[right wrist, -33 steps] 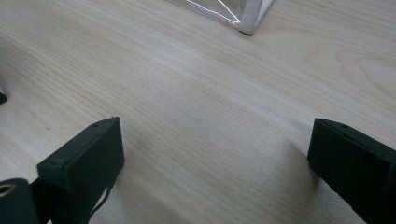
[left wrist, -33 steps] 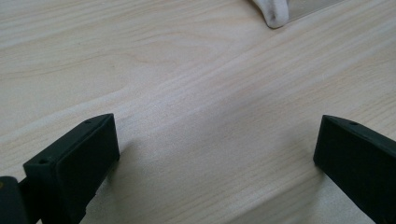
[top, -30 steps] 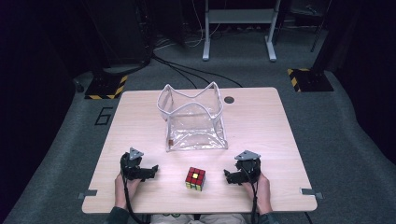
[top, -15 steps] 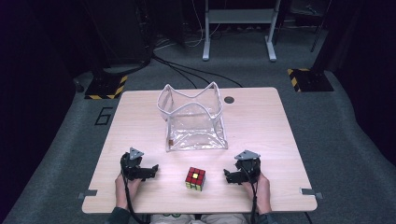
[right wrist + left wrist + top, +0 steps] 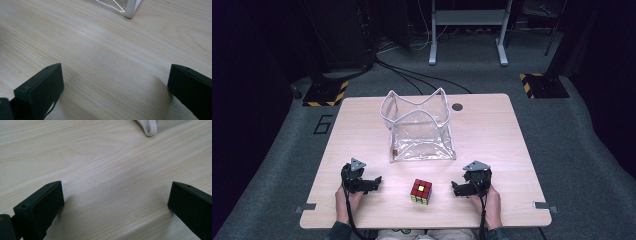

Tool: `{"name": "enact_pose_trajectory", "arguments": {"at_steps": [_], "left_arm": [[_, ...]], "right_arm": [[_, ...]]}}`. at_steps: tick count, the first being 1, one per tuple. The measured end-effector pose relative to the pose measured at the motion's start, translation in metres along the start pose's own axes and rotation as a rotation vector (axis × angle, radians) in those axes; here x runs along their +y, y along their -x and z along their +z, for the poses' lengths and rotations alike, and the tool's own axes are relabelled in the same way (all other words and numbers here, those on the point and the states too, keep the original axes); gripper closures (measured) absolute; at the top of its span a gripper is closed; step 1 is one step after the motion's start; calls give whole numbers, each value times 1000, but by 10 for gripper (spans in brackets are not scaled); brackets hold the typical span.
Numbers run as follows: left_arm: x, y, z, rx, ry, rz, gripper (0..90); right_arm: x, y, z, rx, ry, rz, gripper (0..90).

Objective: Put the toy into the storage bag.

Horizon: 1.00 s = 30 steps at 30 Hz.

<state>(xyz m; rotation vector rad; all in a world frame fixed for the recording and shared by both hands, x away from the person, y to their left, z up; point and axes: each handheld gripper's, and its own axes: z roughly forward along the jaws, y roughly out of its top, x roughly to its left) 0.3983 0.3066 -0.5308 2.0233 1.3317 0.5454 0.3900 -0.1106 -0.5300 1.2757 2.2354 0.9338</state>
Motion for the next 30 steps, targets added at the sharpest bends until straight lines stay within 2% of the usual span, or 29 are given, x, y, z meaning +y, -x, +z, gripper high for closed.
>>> {"name": "enact_pose_trajectory", "arguments": {"at_steps": [5,9,13,15,19,25,30], "left_arm": [[0,0,0,1,-1,1,2],[0,0,0,1,-1,0,2],[0,0,0,-1,-1,4,3],[0,0,0,0,-1,3,3],[0,0,0,-1,-1,4,3],[0,0,0,0,-1,3,3],[0,0,0,1,-2,4,3]], "right_arm": [[-1,-3,-1,-22,12,-19,0],[1,-3,-1,-2,-3,-45,0],[4,-5,-2,50,-23,-44,0],[6,-7,-3,90,-13,-31,0],[12,-15,-12,141,9,-45,0],[21,-32,-25,239,33,-102,3],[25,-46,-30,282,34,-159,2]]}}
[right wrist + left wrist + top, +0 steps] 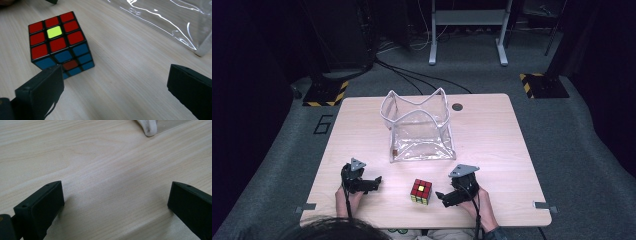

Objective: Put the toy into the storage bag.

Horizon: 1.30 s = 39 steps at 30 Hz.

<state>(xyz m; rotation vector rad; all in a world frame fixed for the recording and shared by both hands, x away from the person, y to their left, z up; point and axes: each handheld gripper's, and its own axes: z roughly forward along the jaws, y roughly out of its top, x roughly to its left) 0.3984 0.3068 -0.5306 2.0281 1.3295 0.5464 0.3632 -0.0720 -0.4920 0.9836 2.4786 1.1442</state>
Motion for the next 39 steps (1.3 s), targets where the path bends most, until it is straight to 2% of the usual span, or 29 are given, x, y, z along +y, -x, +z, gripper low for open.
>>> {"name": "enact_pose_trajectory", "arguments": {"at_steps": [18,24,32,35,37,39], "left_arm": [[0,0,0,-3,0,3,4],[0,0,0,-3,0,2,4],[0,0,0,-4,0,3,5],[0,0,0,-4,0,3,5],[0,0,0,-4,1,2,5],[0,0,0,-4,-3,8,5]], "right_arm": [[15,-30,18,108,-36,-121,0],[19,-37,28,120,-62,-151,0],[23,-39,44,153,-91,-188,0],[24,-40,49,160,-102,-180,0],[24,-40,52,159,-104,-190,3],[24,-40,55,160,-112,-200,76]]}}
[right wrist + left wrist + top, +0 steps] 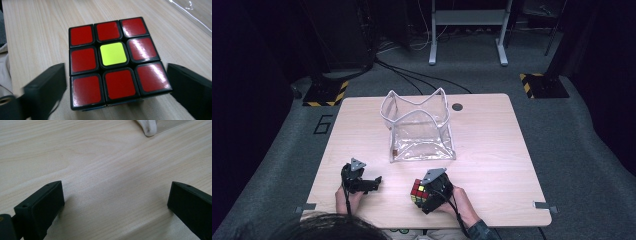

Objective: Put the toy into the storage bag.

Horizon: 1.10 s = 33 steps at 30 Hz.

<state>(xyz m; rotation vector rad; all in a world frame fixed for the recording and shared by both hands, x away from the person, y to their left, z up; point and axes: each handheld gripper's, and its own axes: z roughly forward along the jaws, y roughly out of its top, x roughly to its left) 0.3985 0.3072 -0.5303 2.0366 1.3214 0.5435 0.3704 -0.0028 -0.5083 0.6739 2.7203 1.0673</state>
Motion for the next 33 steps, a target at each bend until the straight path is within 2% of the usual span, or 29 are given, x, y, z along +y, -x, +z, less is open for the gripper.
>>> {"name": "enact_pose_trajectory", "arguments": {"at_steps": [5,7,17,21,27,33], "left_arm": [[0,0,0,2,4,-6,6],[0,0,0,1,4,-5,6],[0,0,0,1,6,-6,6],[0,0,0,1,7,-6,6],[0,0,0,1,4,-2,6],[0,0,0,0,6,-2,6]], "right_arm": [[-3,-2,3,-8,-13,-6,277],[-4,-2,4,-15,-12,0,322],[-6,-2,3,-31,3,-19,330],[-7,0,0,-44,-1,1,330],[-7,5,-9,-56,27,45,331],[-5,8,-16,-77,18,36,332]]}}
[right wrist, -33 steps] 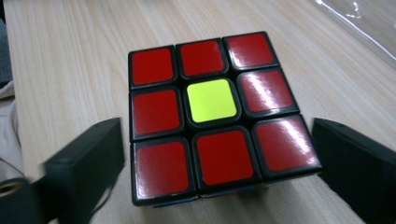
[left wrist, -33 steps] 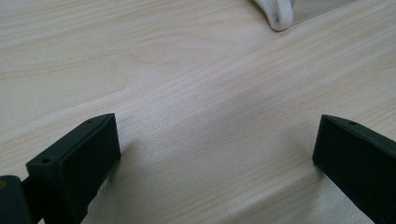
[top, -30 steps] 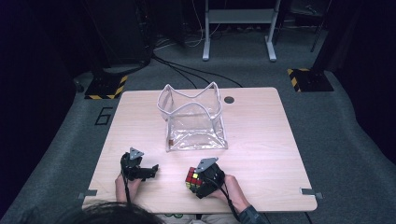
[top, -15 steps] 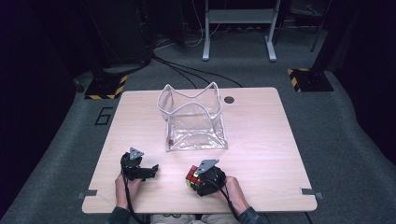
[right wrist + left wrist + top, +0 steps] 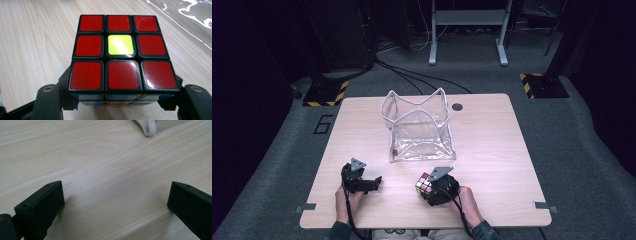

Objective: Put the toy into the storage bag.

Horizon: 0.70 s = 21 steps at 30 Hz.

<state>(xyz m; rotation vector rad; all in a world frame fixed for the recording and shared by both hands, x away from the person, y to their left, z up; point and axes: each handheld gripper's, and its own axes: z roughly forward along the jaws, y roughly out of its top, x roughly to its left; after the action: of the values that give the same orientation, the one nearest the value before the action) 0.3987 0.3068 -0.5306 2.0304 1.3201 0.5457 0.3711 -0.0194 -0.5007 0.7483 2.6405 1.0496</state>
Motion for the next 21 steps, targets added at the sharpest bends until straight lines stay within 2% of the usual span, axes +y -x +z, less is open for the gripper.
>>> {"name": "enact_pose_trajectory", "arguments": {"at_steps": [7,13,21], "left_arm": [[0,0,0,0,-1,1,6],[0,0,0,0,-2,3,6],[0,0,0,-1,-2,2,6]], "right_arm": [[3,4,-12,-9,20,21,332],[9,9,-21,-34,35,-2,332],[12,18,-33,-37,48,17,332]]}}
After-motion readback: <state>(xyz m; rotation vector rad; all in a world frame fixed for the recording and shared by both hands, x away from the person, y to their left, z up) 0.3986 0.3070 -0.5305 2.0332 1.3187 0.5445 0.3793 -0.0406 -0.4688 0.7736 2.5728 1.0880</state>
